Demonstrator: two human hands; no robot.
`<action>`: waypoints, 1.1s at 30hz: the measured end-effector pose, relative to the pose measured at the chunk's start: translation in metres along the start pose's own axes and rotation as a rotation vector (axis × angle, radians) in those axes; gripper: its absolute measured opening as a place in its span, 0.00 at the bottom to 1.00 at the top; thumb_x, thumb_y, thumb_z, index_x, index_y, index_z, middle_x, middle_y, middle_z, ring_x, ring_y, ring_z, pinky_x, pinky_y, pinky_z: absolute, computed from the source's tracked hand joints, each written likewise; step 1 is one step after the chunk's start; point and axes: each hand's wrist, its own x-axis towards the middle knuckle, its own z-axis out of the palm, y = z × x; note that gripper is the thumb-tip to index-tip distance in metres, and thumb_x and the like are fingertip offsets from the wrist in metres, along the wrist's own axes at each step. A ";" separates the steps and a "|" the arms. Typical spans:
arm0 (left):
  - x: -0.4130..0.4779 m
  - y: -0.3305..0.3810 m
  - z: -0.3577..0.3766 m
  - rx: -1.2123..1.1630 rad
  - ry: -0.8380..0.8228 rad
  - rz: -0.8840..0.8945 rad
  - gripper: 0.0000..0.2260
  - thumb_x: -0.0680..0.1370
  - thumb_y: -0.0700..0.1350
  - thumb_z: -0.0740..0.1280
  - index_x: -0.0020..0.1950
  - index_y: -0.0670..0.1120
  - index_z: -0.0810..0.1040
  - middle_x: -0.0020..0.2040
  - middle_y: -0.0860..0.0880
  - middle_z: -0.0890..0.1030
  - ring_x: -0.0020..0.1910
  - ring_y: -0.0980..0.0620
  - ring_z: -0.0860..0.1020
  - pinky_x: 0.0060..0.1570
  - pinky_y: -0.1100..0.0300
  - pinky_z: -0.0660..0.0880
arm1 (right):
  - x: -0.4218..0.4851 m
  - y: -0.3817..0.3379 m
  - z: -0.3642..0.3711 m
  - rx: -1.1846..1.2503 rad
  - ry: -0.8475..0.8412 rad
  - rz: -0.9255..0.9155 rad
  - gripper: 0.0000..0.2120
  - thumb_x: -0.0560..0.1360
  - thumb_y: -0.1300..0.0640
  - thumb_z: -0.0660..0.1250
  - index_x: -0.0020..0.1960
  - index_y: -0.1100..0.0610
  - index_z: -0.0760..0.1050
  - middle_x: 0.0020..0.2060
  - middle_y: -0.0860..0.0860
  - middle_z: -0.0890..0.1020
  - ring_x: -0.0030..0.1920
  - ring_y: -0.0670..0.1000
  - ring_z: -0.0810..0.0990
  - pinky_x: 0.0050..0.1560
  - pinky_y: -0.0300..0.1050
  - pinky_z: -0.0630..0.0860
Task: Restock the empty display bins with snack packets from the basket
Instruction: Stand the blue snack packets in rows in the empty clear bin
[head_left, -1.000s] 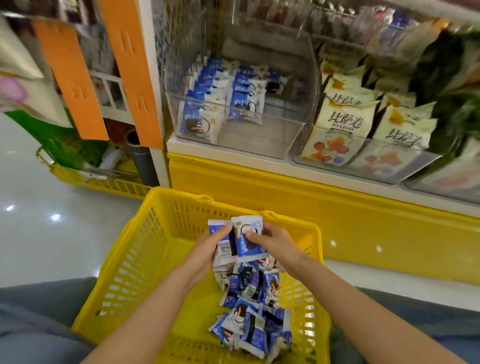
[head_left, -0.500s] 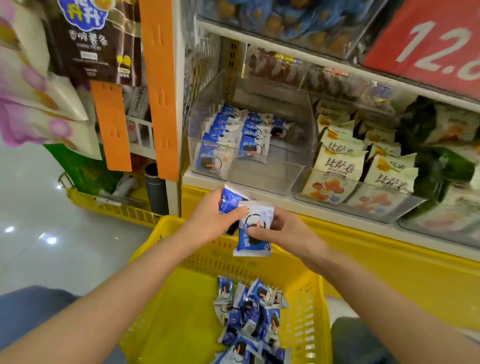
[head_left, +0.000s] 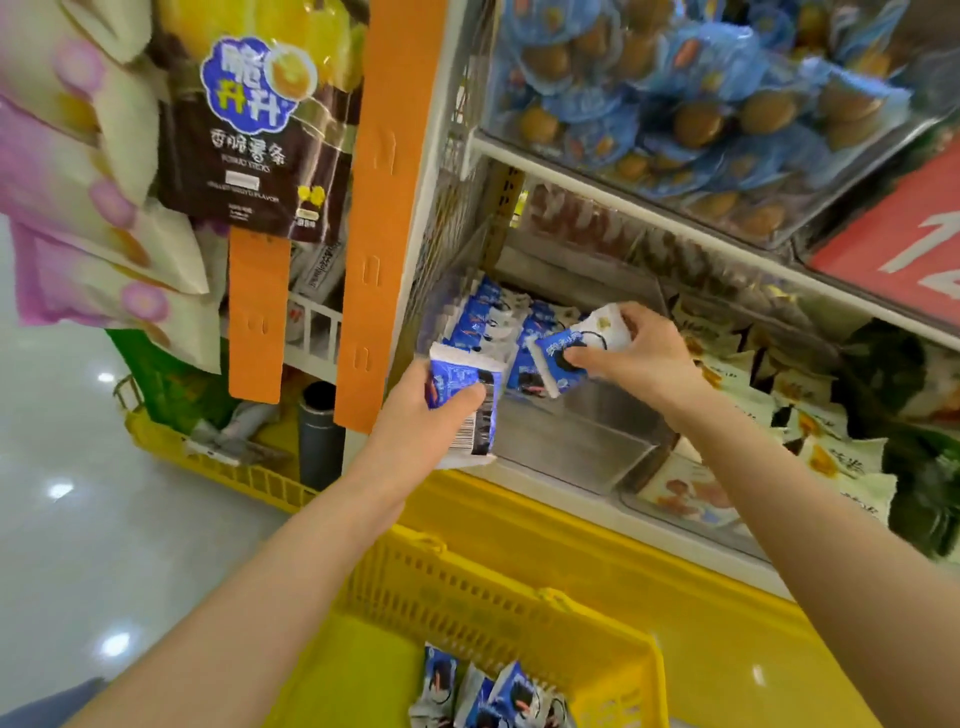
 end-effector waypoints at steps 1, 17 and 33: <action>0.003 0.001 -0.001 -0.011 0.006 0.004 0.12 0.77 0.47 0.65 0.60 0.52 0.70 0.56 0.52 0.79 0.50 0.57 0.79 0.46 0.64 0.76 | 0.012 0.003 0.006 -0.059 -0.015 0.016 0.20 0.63 0.48 0.78 0.48 0.49 0.72 0.43 0.44 0.78 0.42 0.44 0.78 0.38 0.37 0.72; 0.028 0.006 0.000 -0.082 0.052 -0.056 0.14 0.78 0.49 0.64 0.63 0.51 0.72 0.53 0.53 0.80 0.46 0.59 0.79 0.33 0.71 0.74 | 0.058 0.036 0.051 -0.528 -0.329 -0.107 0.14 0.67 0.50 0.76 0.42 0.49 0.71 0.46 0.49 0.77 0.46 0.48 0.75 0.44 0.41 0.70; 0.014 -0.003 0.010 0.124 -0.027 0.030 0.10 0.76 0.48 0.67 0.56 0.52 0.71 0.55 0.51 0.78 0.53 0.55 0.78 0.48 0.60 0.77 | -0.048 -0.035 0.016 0.198 -0.243 -0.178 0.05 0.76 0.57 0.66 0.43 0.52 0.79 0.39 0.51 0.83 0.34 0.41 0.80 0.35 0.33 0.77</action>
